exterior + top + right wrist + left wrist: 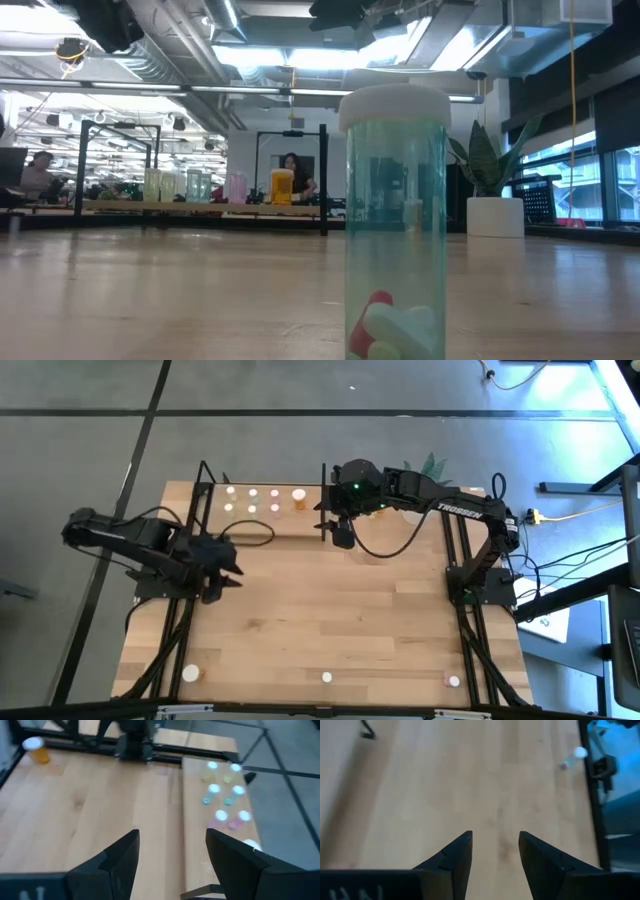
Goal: Pick and place medicine bottles onto shelf by color
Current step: Put the bottom orange pill bottle on the shelf and align it with the other orange pill bottle
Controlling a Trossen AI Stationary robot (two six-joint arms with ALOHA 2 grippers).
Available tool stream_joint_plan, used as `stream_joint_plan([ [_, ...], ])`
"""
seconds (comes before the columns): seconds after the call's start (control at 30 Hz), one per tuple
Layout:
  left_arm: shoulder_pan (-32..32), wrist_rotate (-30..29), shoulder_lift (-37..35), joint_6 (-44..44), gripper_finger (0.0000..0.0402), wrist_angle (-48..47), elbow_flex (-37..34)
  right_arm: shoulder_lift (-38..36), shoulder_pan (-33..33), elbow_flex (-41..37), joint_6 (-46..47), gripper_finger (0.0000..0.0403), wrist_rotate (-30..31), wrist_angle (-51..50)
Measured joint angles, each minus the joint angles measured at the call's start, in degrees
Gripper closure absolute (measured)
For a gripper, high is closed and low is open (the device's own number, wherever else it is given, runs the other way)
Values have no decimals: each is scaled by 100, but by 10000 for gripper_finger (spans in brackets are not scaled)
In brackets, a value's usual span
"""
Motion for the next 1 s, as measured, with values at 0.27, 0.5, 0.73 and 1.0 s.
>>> stream_joint_plan([
  [0.27, -1171, -100, 3, -1304, 248, 14, 0, 0, 419, 2, -202, 172, -1398, -797],
  [0.5, -2173, -325, 210, -2760, 248, 231, 0, -93, 1040, 2, -215, 172, -1585, -1571],
  [0.73, -3011, -323, 784, -4389, 248, 656, 72, -396, 1595, 2, -355, 172, -1580, -1717],
  [1.0, -3691, -300, 1750, -5328, 248, 519, 665, -495, 2007, 7, -363, 172, -1578, -1764],
])
